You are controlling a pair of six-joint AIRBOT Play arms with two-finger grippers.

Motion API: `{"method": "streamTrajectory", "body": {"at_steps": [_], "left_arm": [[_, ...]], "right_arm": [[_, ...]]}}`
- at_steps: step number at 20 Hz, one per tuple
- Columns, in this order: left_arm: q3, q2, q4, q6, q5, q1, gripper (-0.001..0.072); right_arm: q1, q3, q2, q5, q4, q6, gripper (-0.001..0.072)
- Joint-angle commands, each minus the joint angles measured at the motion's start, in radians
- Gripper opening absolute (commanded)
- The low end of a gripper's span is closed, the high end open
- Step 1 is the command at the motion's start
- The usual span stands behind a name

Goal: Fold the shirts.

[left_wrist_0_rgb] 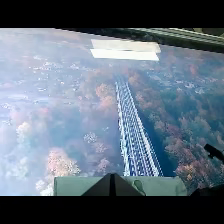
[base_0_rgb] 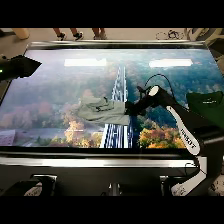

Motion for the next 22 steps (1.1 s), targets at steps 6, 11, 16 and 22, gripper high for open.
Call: {"method": "streamTrajectory", "body": {"at_steps": [6, 11, 16, 22], "left_arm": [[-0.001, -0.030, 0.004, 0.000, 0.032, 0.000, 0.0026], [-0.001, -0.031, 0.003, 0.000, 0.035, 0.000, 0.0025], [0.000, -0.029, 0.003, 0.004, 0.035, 0.000, 0.0026], [0.000, -0.029, 0.000, 0.053, 0.039, 0.000, 0.0025]], "right_arm": [[-0.343, 0.535, 0.193, 0.333, -0.036, 0.053, 0.0030], [-0.588, 0.718, 0.203, 0.494, -0.160, 0.053, 0.0030], [-0.823, 0.719, 0.246, 0.528, -0.163, 0.055, 0.0030], [-0.979, 0.703, 0.367, 0.748, -0.391, 0.148, 0.0030]]}}
